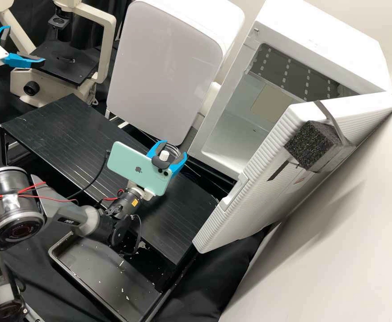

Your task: Take the petri dish out of the incubator

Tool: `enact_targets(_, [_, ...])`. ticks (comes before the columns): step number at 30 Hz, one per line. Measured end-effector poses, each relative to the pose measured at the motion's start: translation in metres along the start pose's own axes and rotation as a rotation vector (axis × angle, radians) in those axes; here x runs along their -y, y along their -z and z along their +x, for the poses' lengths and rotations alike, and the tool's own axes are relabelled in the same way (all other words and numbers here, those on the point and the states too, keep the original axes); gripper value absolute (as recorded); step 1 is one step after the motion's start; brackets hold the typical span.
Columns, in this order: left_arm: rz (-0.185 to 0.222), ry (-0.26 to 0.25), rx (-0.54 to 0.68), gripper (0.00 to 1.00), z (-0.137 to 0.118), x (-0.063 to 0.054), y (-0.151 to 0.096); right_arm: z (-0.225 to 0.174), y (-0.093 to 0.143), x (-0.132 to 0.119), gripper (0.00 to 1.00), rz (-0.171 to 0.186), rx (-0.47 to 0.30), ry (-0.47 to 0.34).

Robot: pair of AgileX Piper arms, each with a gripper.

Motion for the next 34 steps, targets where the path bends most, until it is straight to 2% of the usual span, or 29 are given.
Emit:
enact_targets(3, [0.0, 0.0, 0.0, 1.0, 0.0, 0.0, 0.0, -0.007, 0.006, 0.003, 1.0, 0.004, -0.038, -0.005])
enact_targets(7, [0.0, 0.0, 0.0, 1.0, 0.0, 0.0, 0.0, -0.014, 0.008, 0.008, 1.0, -0.012, -0.042, -0.002])
enact_targets(12, [0.0, 0.0, 0.0, 1.0, 0.0, 0.0, 0.0, -0.016, 0.009, 0.015, 1.0, -0.039, -0.012, -0.031])
enact_targets(19, [0.0, 0.0, 0.0, 1.0, 0.0, 0.0, 0.0, -0.017, 0.01, 0.02, 1.0, -0.041, 0.046, -0.105])
enact_targets(23, [0.0, 0.0, 0.0, 1.0, 0.0, 0.0, 0.0, -0.018, 0.01, 0.022, 1.0, -0.029, 0.058, -0.117])
enact_targets(28, [0.0, 0.0, 0.0, 1.0, 0.0, 0.0, 0.0, -0.019, 0.01, 0.024, 1.0, 0.053, 0.055, -0.109])
enact_targets(31, [0.0, 0.0, 0.0, 1.0, 0.0, 0.0, 0.0, -0.02, 0.009, 0.024, 1.0, 0.075, 0.054, -0.111])
enact_targets(34, [0.0, 0.0, 0.0, 1.0, 0.0, 0.0, 0.0, -0.02, 0.009, 0.024, 1.0, 0.081, 0.056, -0.11])
